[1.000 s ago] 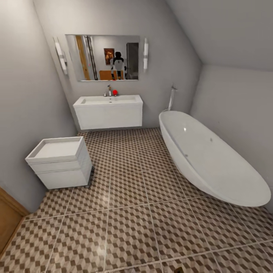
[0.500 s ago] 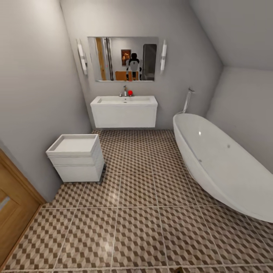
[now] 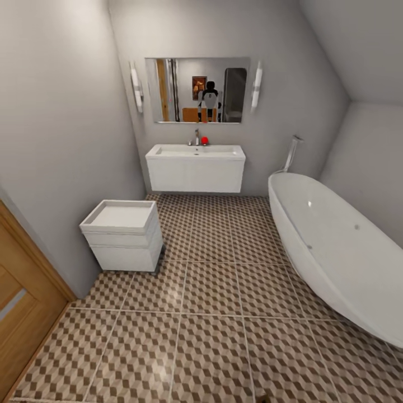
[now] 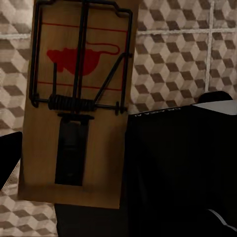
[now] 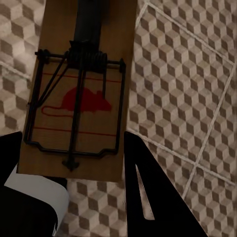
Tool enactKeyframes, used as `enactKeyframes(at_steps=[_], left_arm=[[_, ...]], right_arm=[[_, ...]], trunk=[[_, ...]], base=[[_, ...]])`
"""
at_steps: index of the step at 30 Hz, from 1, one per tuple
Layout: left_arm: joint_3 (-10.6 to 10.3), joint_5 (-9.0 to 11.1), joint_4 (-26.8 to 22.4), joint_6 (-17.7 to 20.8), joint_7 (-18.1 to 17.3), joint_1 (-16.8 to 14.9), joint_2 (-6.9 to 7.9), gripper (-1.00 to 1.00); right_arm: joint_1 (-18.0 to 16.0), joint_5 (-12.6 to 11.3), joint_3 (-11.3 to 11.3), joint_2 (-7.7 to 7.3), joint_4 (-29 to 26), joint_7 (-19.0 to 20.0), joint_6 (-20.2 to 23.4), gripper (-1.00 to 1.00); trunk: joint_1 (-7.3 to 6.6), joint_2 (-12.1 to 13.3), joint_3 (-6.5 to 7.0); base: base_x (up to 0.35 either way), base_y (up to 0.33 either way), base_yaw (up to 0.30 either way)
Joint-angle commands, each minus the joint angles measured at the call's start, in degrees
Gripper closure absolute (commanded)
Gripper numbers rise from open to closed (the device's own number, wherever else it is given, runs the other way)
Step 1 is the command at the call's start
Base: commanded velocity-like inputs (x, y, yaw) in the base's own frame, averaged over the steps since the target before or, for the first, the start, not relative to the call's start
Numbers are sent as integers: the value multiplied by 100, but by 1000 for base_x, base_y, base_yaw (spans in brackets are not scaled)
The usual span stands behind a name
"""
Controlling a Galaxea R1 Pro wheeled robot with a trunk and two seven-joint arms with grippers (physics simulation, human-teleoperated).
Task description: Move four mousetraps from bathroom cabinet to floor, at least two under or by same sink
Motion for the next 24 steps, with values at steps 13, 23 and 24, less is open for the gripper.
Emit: enactKeyframes(at_steps=[13,23,24], left_arm=[[-41,40,0,4,-11,-5,13,100],[-42,40,0,4,-6,-5,13,100],[-43,40,0,4,-6,-5,13,100]], right_arm=[[-2,-83,50,-1,0,9,-23,100],[-2,-82,50,-1,0,9,-23,100],[-2,-82,50,-1,0,9,-23,100]], trunk=[[5,-7,34],[5,-7,125],[5,-7,134]], base=[[334,0,1],[334,0,0],[334,0,0]])
